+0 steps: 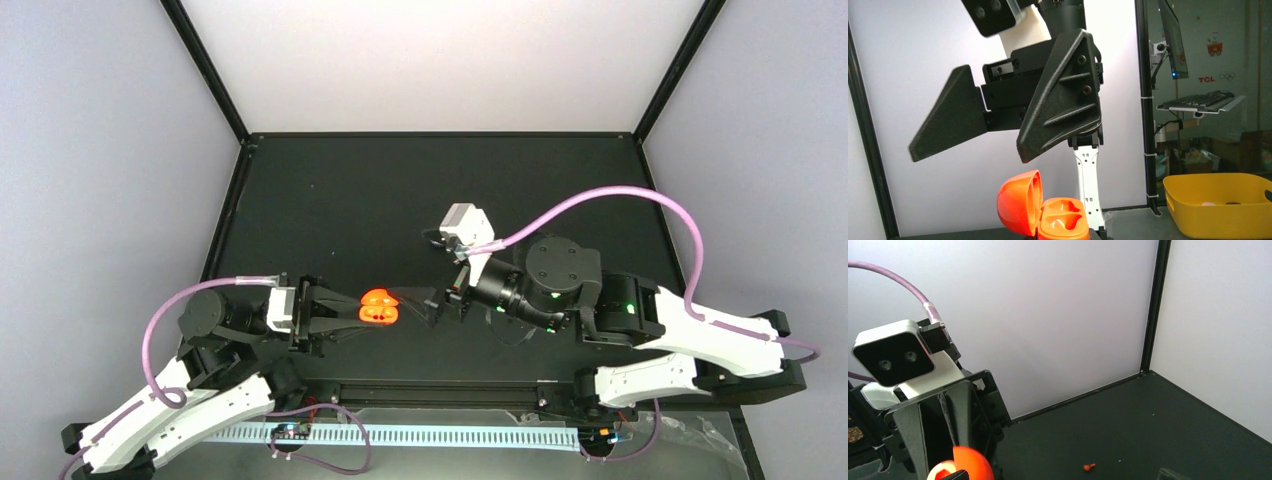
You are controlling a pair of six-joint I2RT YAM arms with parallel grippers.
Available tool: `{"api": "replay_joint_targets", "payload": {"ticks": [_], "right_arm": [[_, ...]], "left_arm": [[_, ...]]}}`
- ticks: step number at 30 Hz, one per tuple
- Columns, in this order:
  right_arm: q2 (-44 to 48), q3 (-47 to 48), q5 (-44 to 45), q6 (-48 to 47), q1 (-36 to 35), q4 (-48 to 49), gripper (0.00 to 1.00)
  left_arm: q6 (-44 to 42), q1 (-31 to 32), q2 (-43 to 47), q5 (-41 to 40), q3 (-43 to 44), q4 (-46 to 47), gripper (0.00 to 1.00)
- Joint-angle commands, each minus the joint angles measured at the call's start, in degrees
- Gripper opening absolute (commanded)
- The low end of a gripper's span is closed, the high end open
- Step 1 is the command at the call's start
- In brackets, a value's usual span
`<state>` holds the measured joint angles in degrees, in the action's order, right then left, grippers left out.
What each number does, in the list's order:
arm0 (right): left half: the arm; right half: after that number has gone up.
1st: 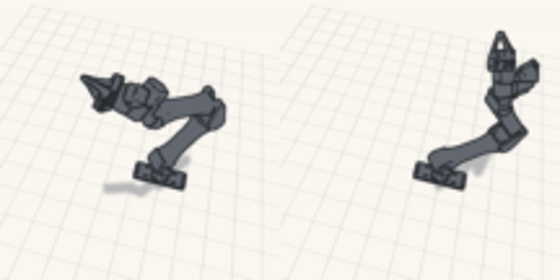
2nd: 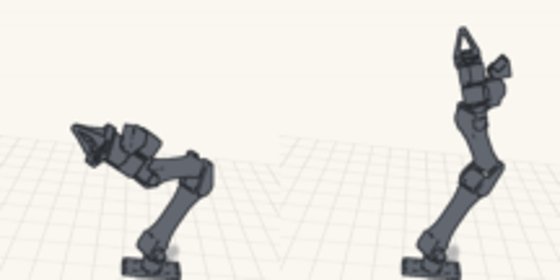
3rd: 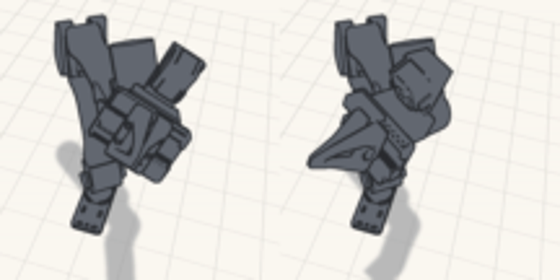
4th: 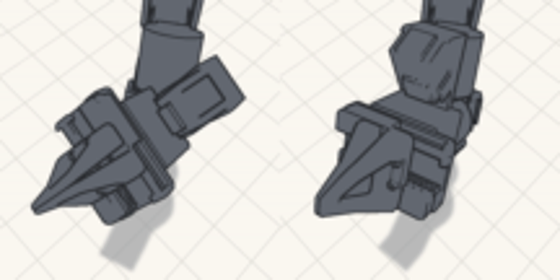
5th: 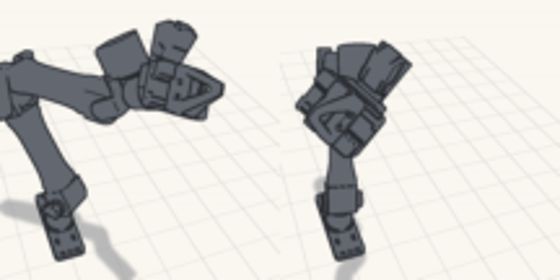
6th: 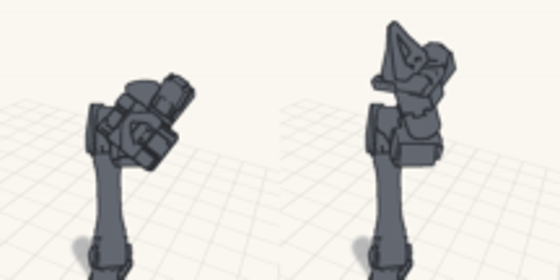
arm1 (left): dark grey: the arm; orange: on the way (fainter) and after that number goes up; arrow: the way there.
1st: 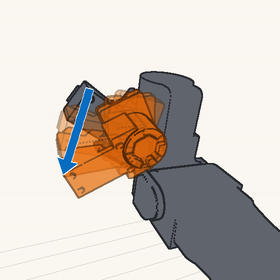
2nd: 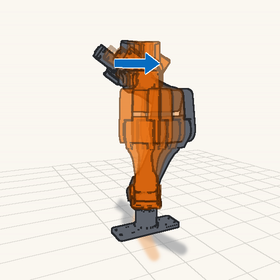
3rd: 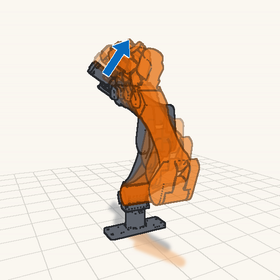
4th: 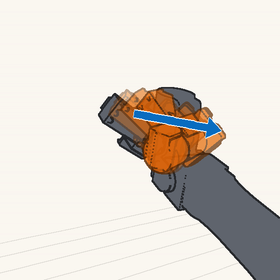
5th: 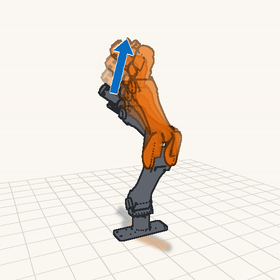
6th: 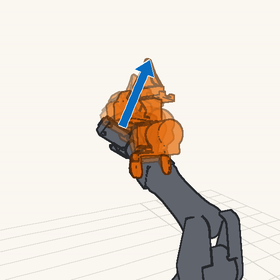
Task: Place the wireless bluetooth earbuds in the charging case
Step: Open the charging case, then pick up the earbud from the center of the board.
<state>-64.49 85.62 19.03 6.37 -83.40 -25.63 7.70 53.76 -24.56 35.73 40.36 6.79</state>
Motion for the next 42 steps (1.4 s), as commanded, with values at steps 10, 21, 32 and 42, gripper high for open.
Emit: {"api": "replay_joint_targets", "payload": {"ticks": [10,21,32,42], "right_arm": [[12.0,-19.2,-4.5,19.0,23.2,-4.2,0.92],[20.4,-59.9,-8.0,41.0,47.5,3.1,0.56],[8.5,-65.0,-13.4,42.1,51.8,11.1,0.54],[4.5,-66.0,-19.5,44.8,51.8,15.0,0.56]], "left_arm": [[3.1,0.4,12.6,-7.4,-6.5,-7.0,0.02],[5.4,0.4,17.5,-8.6,-12.8,-8.4,0.02],[7.5,0.4,18.4,-8.5,-14.6,-7.7,0.02],[7.6,0.4,18.4,-8.6,-15.1,-7.8,0.02]]}}
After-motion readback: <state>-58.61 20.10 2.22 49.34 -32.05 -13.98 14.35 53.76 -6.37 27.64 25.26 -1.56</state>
